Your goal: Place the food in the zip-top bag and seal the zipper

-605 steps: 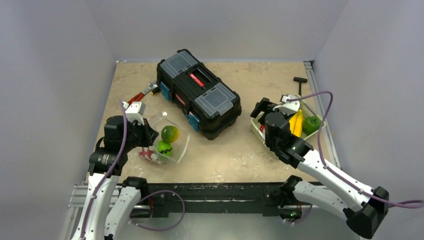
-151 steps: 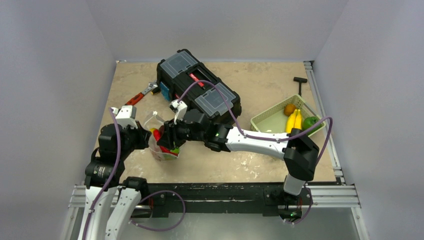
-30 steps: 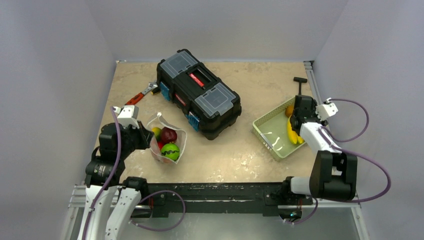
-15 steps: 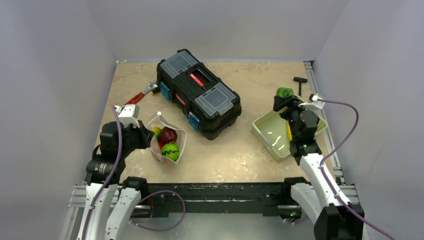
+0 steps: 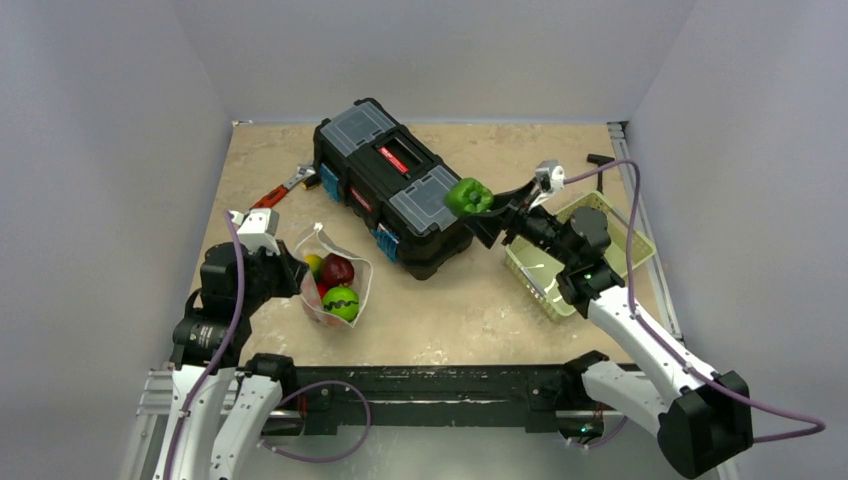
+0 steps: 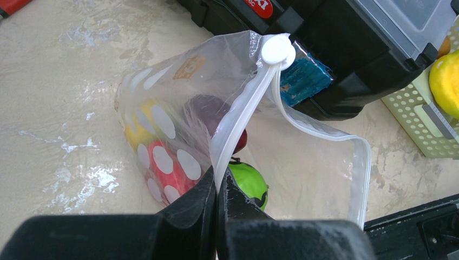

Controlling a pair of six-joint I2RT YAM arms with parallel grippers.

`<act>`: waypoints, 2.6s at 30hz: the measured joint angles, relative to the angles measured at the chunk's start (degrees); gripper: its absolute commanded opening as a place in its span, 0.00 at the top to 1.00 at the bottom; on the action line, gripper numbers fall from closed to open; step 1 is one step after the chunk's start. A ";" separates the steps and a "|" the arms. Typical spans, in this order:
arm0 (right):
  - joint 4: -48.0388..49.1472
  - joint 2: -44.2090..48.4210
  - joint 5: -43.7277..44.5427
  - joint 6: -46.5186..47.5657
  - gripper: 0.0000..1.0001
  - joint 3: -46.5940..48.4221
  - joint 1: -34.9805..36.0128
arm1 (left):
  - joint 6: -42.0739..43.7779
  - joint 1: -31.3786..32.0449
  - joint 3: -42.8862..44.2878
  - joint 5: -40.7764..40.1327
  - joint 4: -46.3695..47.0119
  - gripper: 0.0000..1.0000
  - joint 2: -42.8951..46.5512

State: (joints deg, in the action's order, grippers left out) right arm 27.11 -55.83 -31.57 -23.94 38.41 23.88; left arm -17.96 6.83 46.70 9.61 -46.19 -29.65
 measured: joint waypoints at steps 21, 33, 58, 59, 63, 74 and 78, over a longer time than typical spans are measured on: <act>-15.02 -30.77 5.53 11.56 0.98 29.55 40.24 | 0.00 0.00 0.00 -0.07 0.00 1.00 0.02; -21.77 -33.03 21.09 16.02 0.80 32.41 44.09 | 0.55 0.00 -0.02 -1.84 -0.15 1.00 0.20; -26.91 -43.28 32.33 14.99 0.20 40.00 43.82 | 0.55 -0.04 -0.02 -2.54 -0.15 1.00 0.37; -26.80 -43.28 32.48 14.93 0.19 40.02 43.82 | 0.55 -0.02 -0.02 -2.34 -0.15 1.00 0.37; -26.69 -43.28 33.05 14.93 0.16 40.11 43.82 | 0.55 0.00 -0.02 -2.05 -0.15 1.00 0.37; -27.04 -40.52 34.03 14.95 0.16 39.36 43.82 | 0.55 0.00 -0.02 -1.86 -0.15 1.00 0.35; -27.06 -35.80 34.05 14.95 0.16 37.48 43.82 | 0.55 0.00 -0.02 -1.86 -0.15 1.00 0.35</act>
State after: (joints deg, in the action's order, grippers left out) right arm 0.05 -91.64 2.48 -8.99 75.90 67.70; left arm -17.41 6.83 46.68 7.75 -46.35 -29.30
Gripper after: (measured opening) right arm 0.841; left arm 0.003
